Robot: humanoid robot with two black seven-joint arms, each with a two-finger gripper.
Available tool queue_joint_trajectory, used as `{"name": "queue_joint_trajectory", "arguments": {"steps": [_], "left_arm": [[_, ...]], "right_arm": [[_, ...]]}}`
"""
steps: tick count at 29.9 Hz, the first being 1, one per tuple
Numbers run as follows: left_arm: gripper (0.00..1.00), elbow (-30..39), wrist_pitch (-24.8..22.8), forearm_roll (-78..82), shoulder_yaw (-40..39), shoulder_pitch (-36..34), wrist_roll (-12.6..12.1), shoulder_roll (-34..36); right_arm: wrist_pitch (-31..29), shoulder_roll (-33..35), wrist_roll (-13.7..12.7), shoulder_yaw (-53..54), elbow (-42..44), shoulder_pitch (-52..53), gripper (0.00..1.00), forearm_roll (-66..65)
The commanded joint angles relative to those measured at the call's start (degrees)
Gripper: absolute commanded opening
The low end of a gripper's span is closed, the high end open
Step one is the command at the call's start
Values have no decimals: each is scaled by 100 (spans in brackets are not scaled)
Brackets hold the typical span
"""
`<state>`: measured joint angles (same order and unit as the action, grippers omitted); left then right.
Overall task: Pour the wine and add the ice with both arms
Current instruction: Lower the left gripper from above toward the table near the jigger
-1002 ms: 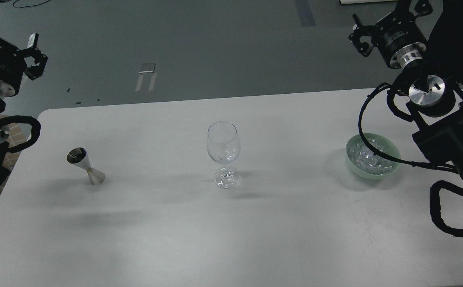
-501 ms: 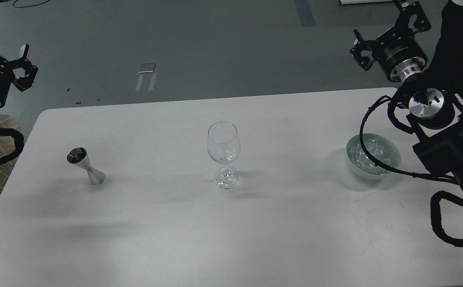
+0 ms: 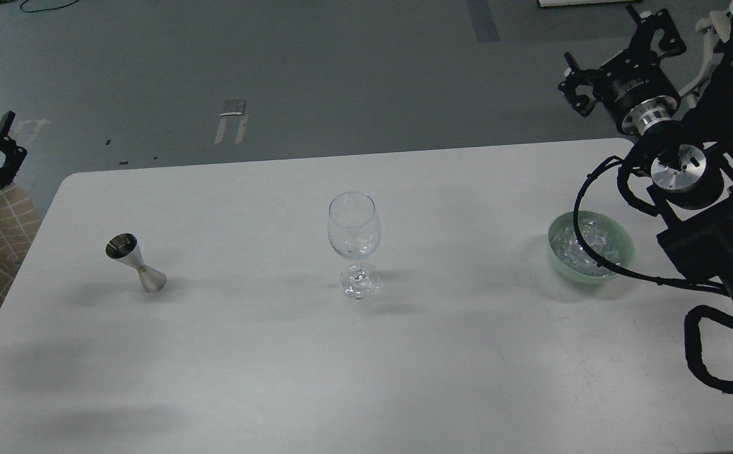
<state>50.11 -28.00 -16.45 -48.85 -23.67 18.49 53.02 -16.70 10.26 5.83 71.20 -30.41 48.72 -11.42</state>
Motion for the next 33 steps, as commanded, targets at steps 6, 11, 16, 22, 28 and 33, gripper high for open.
{"name": "queue_joint_trajectory", "arguments": {"steps": [6, 11, 16, 22, 28, 33], "left_arm": [[98, 1052, 0, -991, -581, 1557, 14, 472], [99, 2202, 0, -1658, -1222, 2969, 23, 631], [99, 2714, 0, -1677, -1496, 3983, 76, 464], [99, 2714, 0, -1633, -1496, 4458, 400, -37], [99, 2749, 0, -1624, -1417, 4546, 647, -169], [97, 2863, 0, -1624, -1408, 4775, 297, -108]], "right_arm": [[0, 29, 15, -1, -17, -73, 100, 0], [9, 46, 24, -9, -9, -99, 100, 0], [17, 38, 24, -1, -9, -178, 100, 0], [26, 38, 32, -10, -9, -196, 100, 0], [35, 29, 32, -9, -26, -196, 100, 0], [44, 29, 32, -18, -17, -248, 100, 0]]}}
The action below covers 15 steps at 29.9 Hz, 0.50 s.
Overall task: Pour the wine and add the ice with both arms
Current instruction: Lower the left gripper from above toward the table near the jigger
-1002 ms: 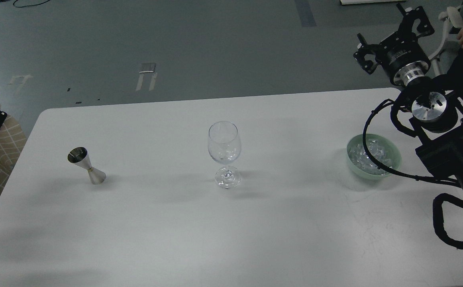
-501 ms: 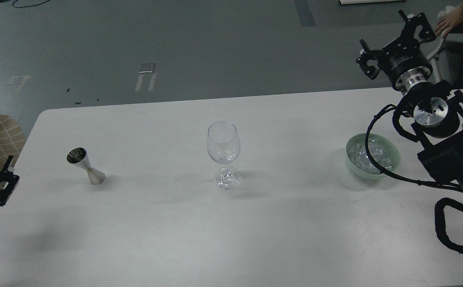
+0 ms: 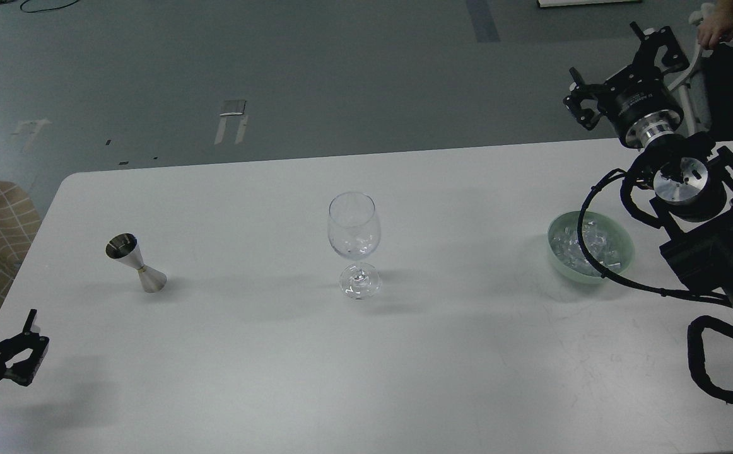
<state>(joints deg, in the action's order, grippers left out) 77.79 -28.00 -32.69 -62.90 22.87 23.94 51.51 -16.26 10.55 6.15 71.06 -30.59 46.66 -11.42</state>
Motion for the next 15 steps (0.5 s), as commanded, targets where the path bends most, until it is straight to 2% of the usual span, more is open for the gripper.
{"name": "queue_joint_trajectory", "arguments": {"steps": [1, 2, 3, 10, 15], "left_arm": [[96, 218, 0, -9, -29, 182, -536, 43], [96, 297, 0, -9, -72, 261, -730, 26], [96, 342, 0, -18, -82, 297, -776, 26], [97, 781, 0, -27, -91, 359, -759, -18], [97, 808, 0, -27, -99, 350, -759, 0]], "right_arm": [[0, -1, 0, 4, -8, -77, 100, 0], [0, 8, 0, 13, -8, -104, 100, 0], [0, 8, 0, 13, -8, -122, 100, 0], [0, 105, 0, 13, -26, -253, 100, 0], [9, 105, 0, 13, -96, -280, 100, 0]]}}
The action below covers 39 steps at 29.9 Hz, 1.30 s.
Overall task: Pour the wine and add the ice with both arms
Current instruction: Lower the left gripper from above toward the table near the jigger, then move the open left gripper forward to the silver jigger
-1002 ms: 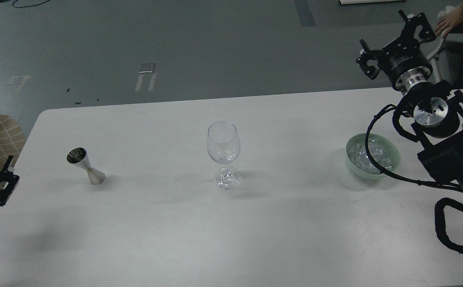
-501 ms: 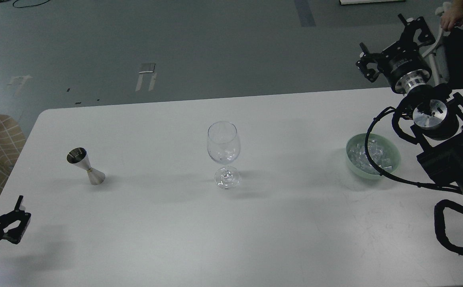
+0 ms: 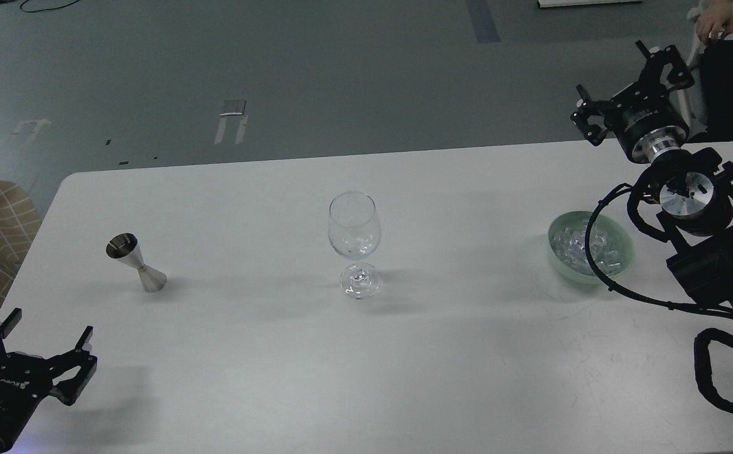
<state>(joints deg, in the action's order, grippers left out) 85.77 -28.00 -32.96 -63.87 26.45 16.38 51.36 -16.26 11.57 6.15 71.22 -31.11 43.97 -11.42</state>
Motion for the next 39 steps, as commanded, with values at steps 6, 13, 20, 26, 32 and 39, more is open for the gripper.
{"name": "queue_joint_trajectory", "arguments": {"steps": [6, 13, 20, 26, 32, 39], "left_arm": [[99, -60, 0, 0, -2, -25, -29, 67], [96, -508, 0, 18, 103, -605, -73, 67], [85, -465, 0, 26, 129, -632, -363, -169], [85, -490, 0, 26, 208, -816, -398, -495], [86, -359, 0, 26, 410, -1010, -434, -548], [87, -385, 0, 26, 428, -1115, -442, -706]], "right_arm": [[-44, 11, -43, 6, -106, -72, 100, 9], [-53, 3, -79, -29, -291, -99, 100, 0], [-44, 3, -79, -55, -291, -108, 100, 0], [-18, 3, -79, -64, -282, -99, 100, -9], [0, -50, -88, -64, -299, -107, 100, -9], [0, -67, -88, -73, -299, -143, 100, -9]]}}
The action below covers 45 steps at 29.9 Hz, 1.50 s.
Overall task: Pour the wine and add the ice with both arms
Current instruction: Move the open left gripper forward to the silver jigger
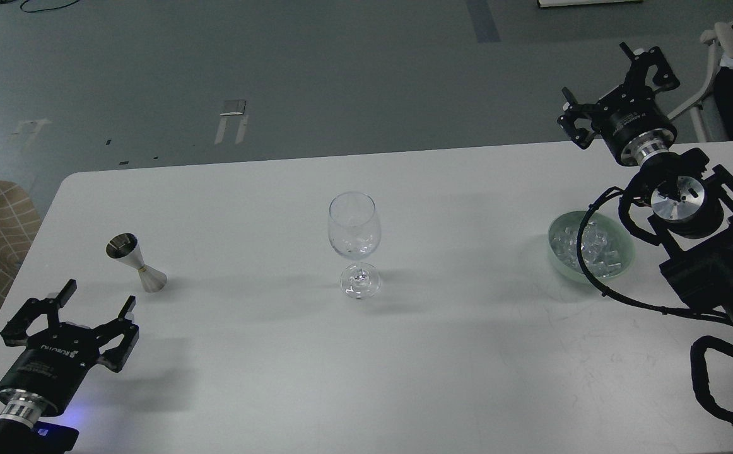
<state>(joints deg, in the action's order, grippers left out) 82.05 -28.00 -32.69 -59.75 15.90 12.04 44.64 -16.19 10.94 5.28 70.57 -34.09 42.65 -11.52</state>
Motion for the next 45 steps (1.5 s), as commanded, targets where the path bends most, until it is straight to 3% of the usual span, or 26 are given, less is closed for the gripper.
{"name": "queue_joint_trajectory", "arguments": {"steps": [1, 12, 16, 24, 32, 45], "left_arm": [[87, -31, 0, 0, 16, -78, -9, -87], [85, -242, 0, 0, 33, -148, -9, -447], [61, -339, 0, 8, 33, -271, -35, -588], [62, -514, 0, 8, 42, -298, -53, -799], [62, -1138, 0, 8, 33, -667, -308, -1186], [62, -1191, 0, 8, 42, -922, -325, -1230]], "right_arm": [[-7, -4, -1, 0, -1, -11, 100, 0], [20, 58, -62, -26, 25, 42, 100, -8], [20, 136, -97, -8, 51, 7, 100, 0], [20, 286, -97, -8, 51, -55, 100, 9], [28, 322, -97, -8, 34, -55, 100, 9], [28, 304, -97, -17, 25, -116, 100, 9]]}}
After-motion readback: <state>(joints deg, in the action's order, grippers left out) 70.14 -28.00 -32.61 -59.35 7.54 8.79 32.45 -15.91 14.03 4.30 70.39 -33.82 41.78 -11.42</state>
